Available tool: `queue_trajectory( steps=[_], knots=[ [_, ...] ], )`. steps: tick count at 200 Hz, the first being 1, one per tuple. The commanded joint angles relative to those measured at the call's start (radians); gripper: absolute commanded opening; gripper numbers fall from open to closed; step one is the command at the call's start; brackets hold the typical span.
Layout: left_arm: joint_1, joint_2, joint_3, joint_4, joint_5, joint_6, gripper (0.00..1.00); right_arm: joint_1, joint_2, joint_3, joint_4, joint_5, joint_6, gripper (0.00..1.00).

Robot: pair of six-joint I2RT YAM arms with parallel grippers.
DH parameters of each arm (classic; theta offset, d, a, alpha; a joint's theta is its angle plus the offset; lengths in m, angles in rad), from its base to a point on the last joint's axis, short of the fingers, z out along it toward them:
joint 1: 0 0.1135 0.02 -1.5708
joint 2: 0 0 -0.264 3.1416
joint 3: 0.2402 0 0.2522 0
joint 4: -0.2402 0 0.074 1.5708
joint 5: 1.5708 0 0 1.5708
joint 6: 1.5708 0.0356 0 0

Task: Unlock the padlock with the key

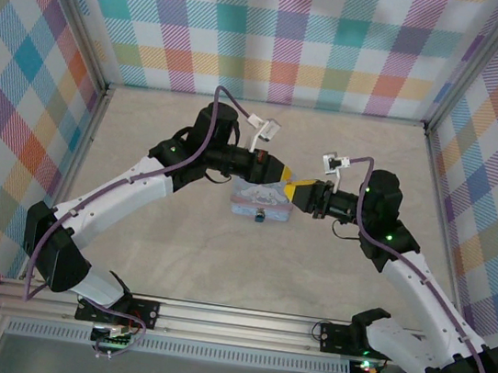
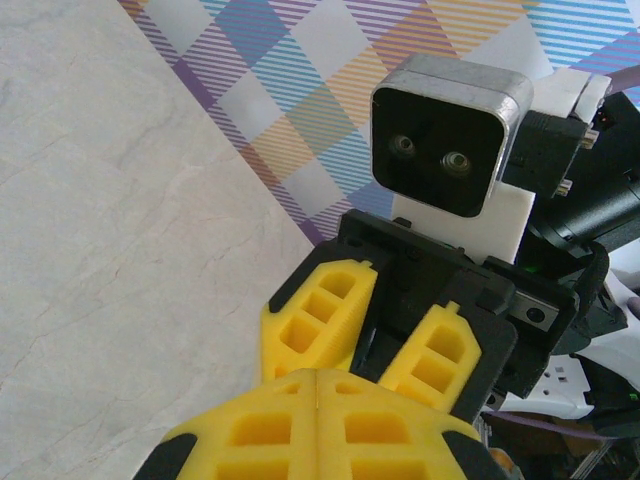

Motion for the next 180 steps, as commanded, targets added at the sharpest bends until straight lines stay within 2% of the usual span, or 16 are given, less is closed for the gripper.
queue_trajectory(
  steps=[1,29,60,103,112,150,180],
  knots=[
    [-0.007,-0.007,-0.006,0.034,-0.009,-0.012,0.0,0.005,-0.002,-0.009,0.038,0.012,-0.01,0.2],
    [-0.007,-0.011,-0.006,0.03,-0.014,-0.006,0.0,0.006,-0.01,-0.021,0.031,0.023,-0.019,0.08],
    [-0.007,-0.014,-0.008,0.031,-0.02,-0.006,0.0,0.006,-0.017,-0.022,0.022,0.023,-0.028,0.0],
    [-0.006,-0.017,-0.009,0.03,-0.039,-0.01,0.0,0.006,-0.018,0.001,-0.034,0.041,-0.069,0.0],
    [-0.003,-0.021,-0.011,0.028,-0.053,-0.014,0.11,0.006,-0.02,0.006,-0.053,0.048,-0.081,0.0],
    [0.016,-0.043,-0.039,0.043,-0.081,-0.034,0.31,0.006,-0.024,0.026,-0.119,0.086,-0.12,0.0],
    [0.031,-0.065,-0.076,0.06,-0.103,-0.055,0.41,0.006,-0.021,0.029,-0.144,0.094,-0.129,0.0]
  ],
)
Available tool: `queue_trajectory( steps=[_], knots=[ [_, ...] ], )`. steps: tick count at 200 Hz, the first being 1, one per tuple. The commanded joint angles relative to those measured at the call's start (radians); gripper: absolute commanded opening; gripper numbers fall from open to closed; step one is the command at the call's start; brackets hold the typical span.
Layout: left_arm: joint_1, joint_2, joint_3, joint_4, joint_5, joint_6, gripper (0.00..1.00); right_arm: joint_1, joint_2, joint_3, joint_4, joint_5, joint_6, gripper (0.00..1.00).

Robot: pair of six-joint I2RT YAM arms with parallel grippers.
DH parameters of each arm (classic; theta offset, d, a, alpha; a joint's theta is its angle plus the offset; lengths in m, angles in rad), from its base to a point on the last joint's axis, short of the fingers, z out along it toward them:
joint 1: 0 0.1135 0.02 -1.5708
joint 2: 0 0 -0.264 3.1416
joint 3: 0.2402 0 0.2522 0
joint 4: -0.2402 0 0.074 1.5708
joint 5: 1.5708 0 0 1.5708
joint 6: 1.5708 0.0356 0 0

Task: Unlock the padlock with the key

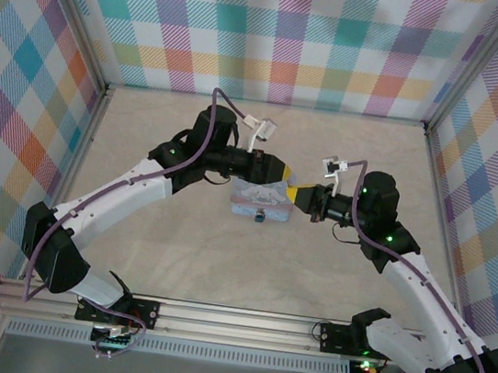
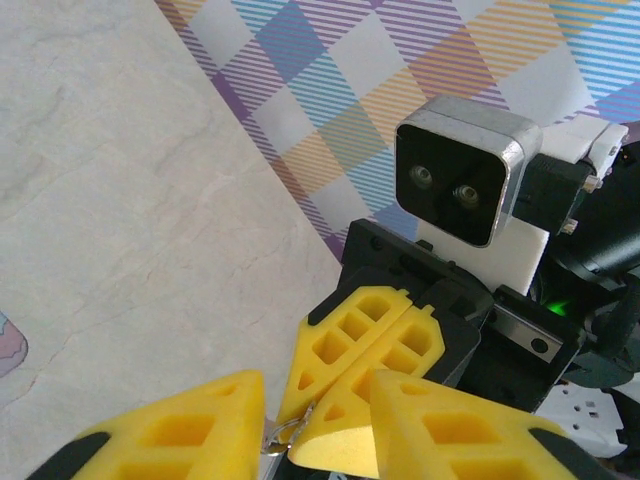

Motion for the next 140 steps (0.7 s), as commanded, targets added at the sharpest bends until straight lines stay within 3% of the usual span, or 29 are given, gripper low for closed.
queue_trajectory(
  steps=[1,31,79,96,140],
  knots=[
    [0.018,-0.053,-0.036,0.038,-0.026,-0.023,0.41,0.006,-0.013,0.034,-0.034,0.015,-0.041,0.0],
    [0.035,-0.084,-0.085,0.051,-0.062,-0.045,0.53,0.006,-0.009,0.038,-0.071,0.041,-0.053,0.0],
    [0.052,-0.123,-0.169,0.073,-0.135,-0.092,0.64,0.008,-0.004,0.037,-0.117,0.118,-0.067,0.0],
    [0.052,-0.119,-0.183,0.074,-0.166,-0.132,0.65,0.031,0.0,0.069,-0.194,0.256,-0.108,0.0],
    [0.052,-0.098,-0.166,0.072,-0.248,-0.223,0.7,0.209,0.023,0.148,-0.258,0.844,-0.289,0.0]
  ],
)
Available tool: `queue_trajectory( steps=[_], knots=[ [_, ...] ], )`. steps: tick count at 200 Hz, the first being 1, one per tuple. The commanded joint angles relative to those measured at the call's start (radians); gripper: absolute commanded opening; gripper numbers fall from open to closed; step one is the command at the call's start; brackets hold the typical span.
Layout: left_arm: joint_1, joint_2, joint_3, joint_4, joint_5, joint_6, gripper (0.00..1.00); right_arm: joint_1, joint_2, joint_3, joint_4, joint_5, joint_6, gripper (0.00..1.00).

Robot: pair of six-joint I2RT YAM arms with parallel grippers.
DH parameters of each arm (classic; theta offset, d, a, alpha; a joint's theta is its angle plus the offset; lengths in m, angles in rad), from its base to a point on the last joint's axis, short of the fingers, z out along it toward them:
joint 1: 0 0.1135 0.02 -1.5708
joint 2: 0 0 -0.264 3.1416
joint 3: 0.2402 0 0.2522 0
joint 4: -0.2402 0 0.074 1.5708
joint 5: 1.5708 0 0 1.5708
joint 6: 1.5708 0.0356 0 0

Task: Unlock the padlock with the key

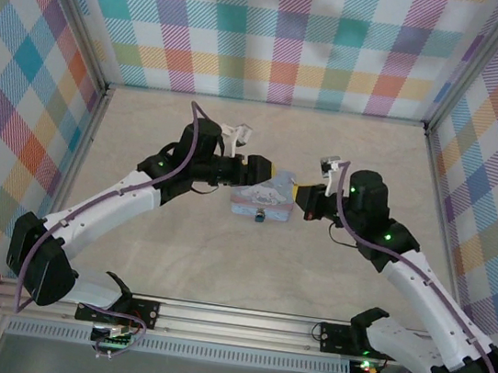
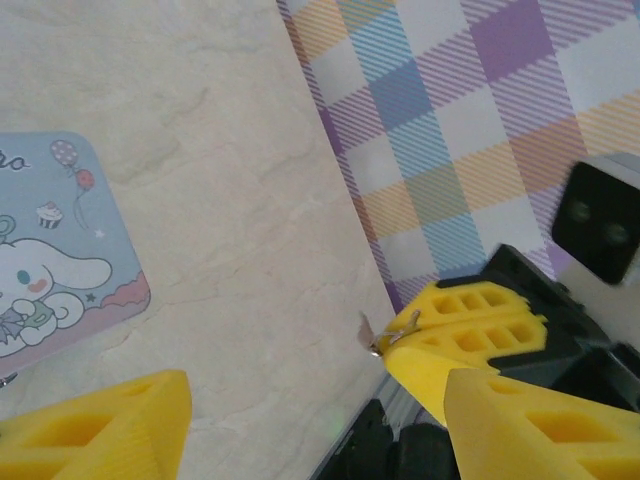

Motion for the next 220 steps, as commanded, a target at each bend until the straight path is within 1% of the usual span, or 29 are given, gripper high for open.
queue_trajectory(
  steps=[1,12,27,55,65,90,114,175,195,215,220],
  knots=[
    [0.007,0.001,0.022,0.016,-0.066,-0.062,0.7,0.083,0.011,0.054,-0.027,0.406,-0.143,0.0],
    [0.007,0.008,0.047,-0.014,-0.093,-0.066,0.71,0.13,0.019,0.06,0.013,0.544,-0.199,0.0],
    [0.009,0.013,0.079,-0.053,-0.136,-0.062,0.71,0.173,0.03,0.053,0.102,0.669,-0.286,0.0],
    [0.024,0.014,0.12,-0.067,-0.171,-0.077,0.72,0.209,0.028,0.008,0.329,0.759,-0.43,0.0],
    [0.027,0.015,0.135,-0.062,-0.175,-0.083,0.72,0.219,0.038,0.011,0.377,0.784,-0.483,0.0],
    [0.024,0.027,0.182,-0.041,-0.17,-0.106,0.73,0.241,0.066,0.016,0.469,0.794,-0.555,0.0],
    [0.003,0.05,0.24,-0.038,-0.167,-0.115,0.76,0.258,0.088,0.023,0.503,0.795,-0.573,0.0],
    [-0.061,0.148,0.379,-0.088,-0.165,-0.127,0.77,0.3,0.118,0.024,0.566,0.817,-0.624,0.0],
    [-0.074,0.165,0.395,-0.088,-0.166,-0.135,0.75,0.307,0.127,0.031,0.565,0.826,-0.634,0.0],
    [-0.085,0.179,0.413,-0.089,-0.165,-0.135,0.7,0.31,0.132,0.036,0.557,0.831,-0.636,0.0],
    [-0.086,0.183,0.418,-0.123,-0.164,-0.134,0.69,0.31,0.133,0.037,0.556,0.833,-0.636,0.0]
  ],
)
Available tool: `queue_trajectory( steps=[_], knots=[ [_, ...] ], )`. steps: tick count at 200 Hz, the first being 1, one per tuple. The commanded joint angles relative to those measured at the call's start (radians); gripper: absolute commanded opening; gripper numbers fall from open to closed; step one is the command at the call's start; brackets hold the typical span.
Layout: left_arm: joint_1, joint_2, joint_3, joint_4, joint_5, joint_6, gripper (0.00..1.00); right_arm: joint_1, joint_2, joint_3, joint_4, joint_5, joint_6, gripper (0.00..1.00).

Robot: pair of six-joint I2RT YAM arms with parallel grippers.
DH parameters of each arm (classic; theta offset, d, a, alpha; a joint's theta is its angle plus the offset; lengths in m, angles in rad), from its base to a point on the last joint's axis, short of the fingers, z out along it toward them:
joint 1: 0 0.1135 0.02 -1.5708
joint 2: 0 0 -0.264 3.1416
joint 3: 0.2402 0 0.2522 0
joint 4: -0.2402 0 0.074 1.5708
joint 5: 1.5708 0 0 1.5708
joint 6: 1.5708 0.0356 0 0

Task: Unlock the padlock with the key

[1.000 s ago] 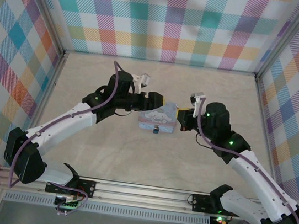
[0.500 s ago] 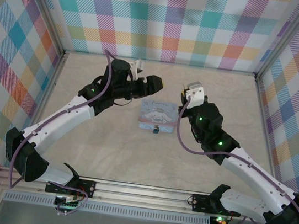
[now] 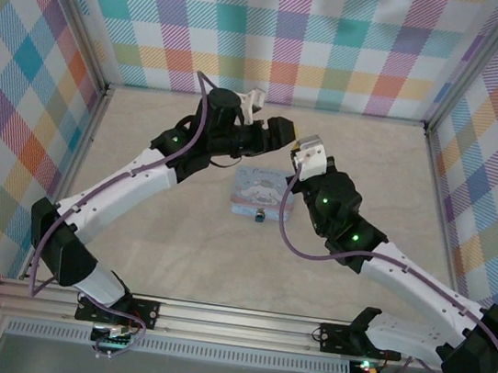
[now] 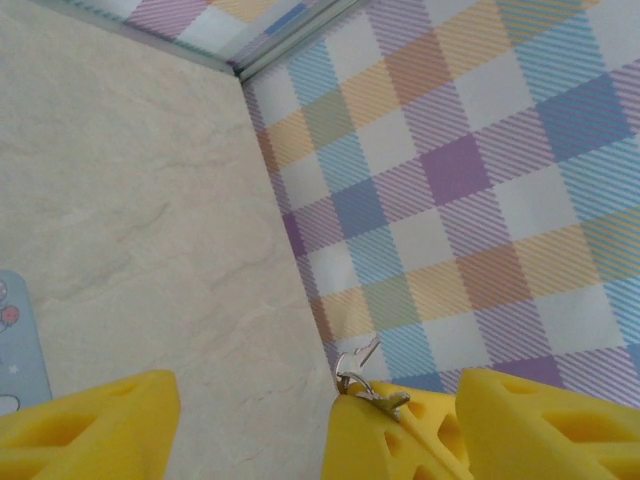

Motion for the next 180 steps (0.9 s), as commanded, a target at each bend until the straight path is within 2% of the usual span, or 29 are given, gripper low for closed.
queue_trajectory(
  steps=[1,61,103,180],
  knots=[
    [-0.019,0.014,0.051,-0.046,0.0,-0.011,0.69,0.008,0.005,0.016,0.046,0.03,-0.027,0.0],
    [-0.023,0.032,0.074,-0.069,0.005,-0.004,0.46,0.014,0.019,0.015,0.045,0.051,-0.04,0.0],
    [-0.024,0.046,0.088,-0.071,0.012,-0.003,0.43,0.023,0.028,0.014,0.047,0.064,-0.059,0.0],
    [-0.024,0.055,0.094,-0.078,0.004,-0.006,0.23,0.034,0.025,-0.003,0.052,0.089,-0.09,0.0]
  ],
)
